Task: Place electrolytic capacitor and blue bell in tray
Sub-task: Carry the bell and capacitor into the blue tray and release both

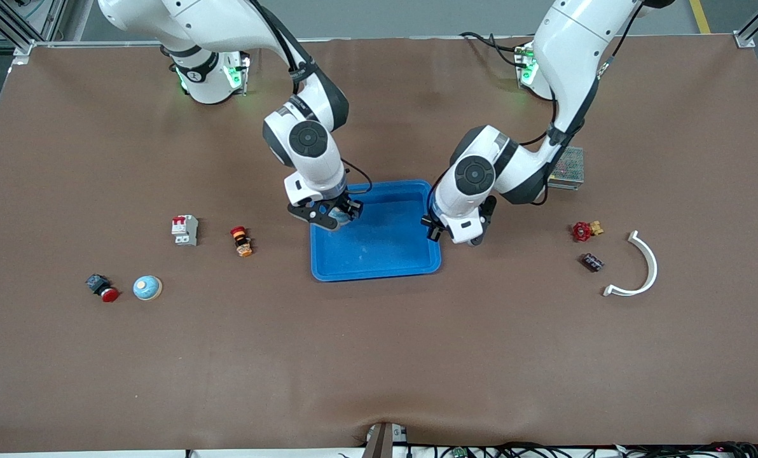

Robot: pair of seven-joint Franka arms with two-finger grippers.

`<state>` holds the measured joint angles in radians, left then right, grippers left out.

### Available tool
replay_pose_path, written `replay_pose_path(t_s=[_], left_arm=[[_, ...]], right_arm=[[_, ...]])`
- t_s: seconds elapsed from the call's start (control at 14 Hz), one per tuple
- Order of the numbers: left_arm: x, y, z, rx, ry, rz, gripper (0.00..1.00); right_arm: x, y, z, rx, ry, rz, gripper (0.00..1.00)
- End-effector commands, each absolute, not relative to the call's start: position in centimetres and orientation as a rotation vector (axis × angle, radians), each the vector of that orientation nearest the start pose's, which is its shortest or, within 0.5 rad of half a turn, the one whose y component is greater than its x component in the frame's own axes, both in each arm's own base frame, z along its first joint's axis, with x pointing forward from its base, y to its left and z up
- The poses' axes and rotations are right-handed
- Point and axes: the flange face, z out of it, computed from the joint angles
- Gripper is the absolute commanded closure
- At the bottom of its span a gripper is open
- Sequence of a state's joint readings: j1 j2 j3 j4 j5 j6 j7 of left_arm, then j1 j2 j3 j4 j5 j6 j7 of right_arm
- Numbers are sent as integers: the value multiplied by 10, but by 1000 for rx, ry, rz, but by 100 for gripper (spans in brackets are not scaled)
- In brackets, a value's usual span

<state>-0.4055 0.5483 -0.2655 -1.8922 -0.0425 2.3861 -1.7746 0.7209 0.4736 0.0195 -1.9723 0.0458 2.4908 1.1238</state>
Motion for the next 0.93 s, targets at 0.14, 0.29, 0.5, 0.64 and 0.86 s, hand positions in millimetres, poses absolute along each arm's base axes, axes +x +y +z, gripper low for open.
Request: replay_pose_path(t_s=[0.14, 0.29, 0.5, 0.64, 0.86], left_arm=[[483, -416, 224, -2615, -1797, 337, 100], [478, -422, 218, -2599, -1816, 342, 100], [471, -431, 204, -2586, -1837, 346, 100], [470, -431, 198, -2578, -1834, 352, 99], [469, -429, 191, -2569, -1829, 353, 67]], right_arm=[[443, 412, 207, -2996, 664, -26, 100], [437, 410, 194, -2986, 654, -44, 100], [437, 408, 183, -2993, 659, -38, 100], [436, 406, 175, -3000, 662, -33, 100], [443, 409, 183, -2956, 772, -46, 0]])
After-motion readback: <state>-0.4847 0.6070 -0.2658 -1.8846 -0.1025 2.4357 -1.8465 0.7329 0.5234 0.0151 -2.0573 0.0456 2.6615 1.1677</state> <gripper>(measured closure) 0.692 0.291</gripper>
